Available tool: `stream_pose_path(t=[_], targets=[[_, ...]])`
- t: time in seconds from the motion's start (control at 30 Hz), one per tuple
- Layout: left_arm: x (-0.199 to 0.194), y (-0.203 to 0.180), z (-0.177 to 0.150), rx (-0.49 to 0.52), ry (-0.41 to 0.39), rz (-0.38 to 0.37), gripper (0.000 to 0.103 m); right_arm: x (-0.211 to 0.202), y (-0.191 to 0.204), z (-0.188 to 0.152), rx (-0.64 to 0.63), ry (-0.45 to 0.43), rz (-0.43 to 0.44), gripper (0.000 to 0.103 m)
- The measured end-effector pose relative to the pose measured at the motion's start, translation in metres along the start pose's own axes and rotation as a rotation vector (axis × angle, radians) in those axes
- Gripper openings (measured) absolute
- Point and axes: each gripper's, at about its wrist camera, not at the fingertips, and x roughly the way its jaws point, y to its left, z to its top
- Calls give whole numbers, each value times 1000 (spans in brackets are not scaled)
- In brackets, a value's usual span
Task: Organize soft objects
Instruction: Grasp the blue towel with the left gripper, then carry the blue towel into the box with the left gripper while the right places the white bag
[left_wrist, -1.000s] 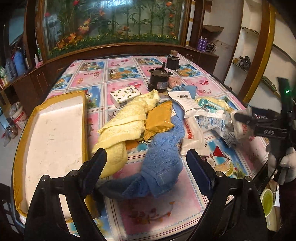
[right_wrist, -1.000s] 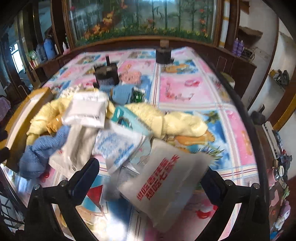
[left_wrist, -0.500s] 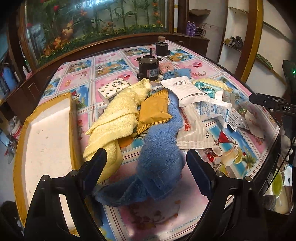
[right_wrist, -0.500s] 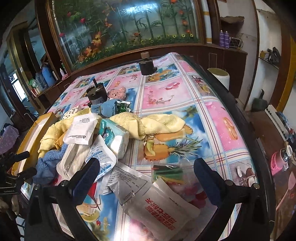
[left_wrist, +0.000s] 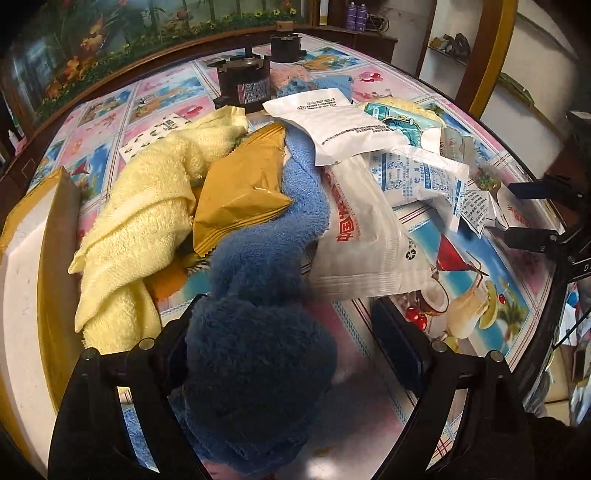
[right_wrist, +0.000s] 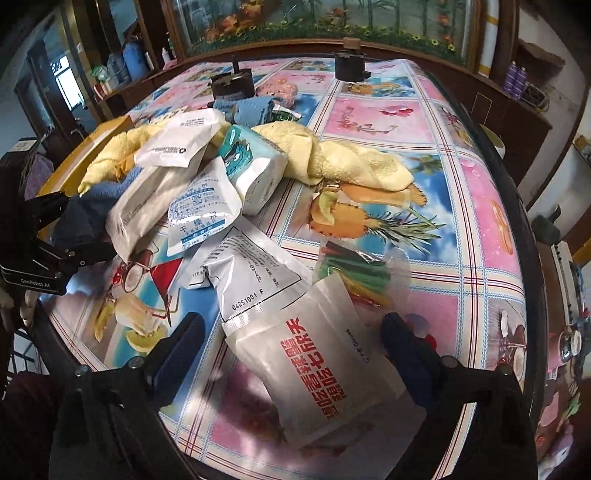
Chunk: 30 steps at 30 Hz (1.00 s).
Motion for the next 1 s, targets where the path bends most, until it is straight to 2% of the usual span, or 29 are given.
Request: stream_pose_path(t=[0.1, 0.2, 0.3, 0.37, 0.4, 0.47, 0.5, 0.57, 0.63, 0.77, 0.9, 1.0], targets=[[1, 2, 1, -4, -1, 8, 90, 4, 4, -4, -32, 27, -31, 83], [3, -2, 3, 17, 5, -9, 97, 2, 6, -9, -57, 30, -30, 82], [4, -2, 5, 10, 3, 4, 98, -1, 7, -13, -76, 37, -26, 82], [5, 5, 6, -30, 1, 29, 97, -4, 7, -15, -84, 39, -24, 82], [4, 10, 6, -59, -4, 35, 93, -5, 8, -16, -83, 37, -24, 79], [-4, 18, 6, -108, -36, 11, 64, -9, 7, -16, -66, 31, -15, 60], [-7, 20, 5, -127, -39, -10, 41, -10, 5, -16, -47, 33, -5, 58], [-13, 24, 2, -182, -46, -63, 41, -13, 4, -18, -18, 34, 13, 56], [-21, 23, -3, -196, -66, -63, 41, -17, 4, -21, -2, 29, 16, 55], [-49, 23, -14, -233, -129, -129, 41, -39, 8, -26, 32, -12, 53, 55], [-83, 27, -22, -249, -202, -163, 41, -68, 22, -18, 39, -82, 134, 55], [-110, 40, -24, -288, -274, -189, 41, -83, 38, 0, 43, -137, 237, 55]])
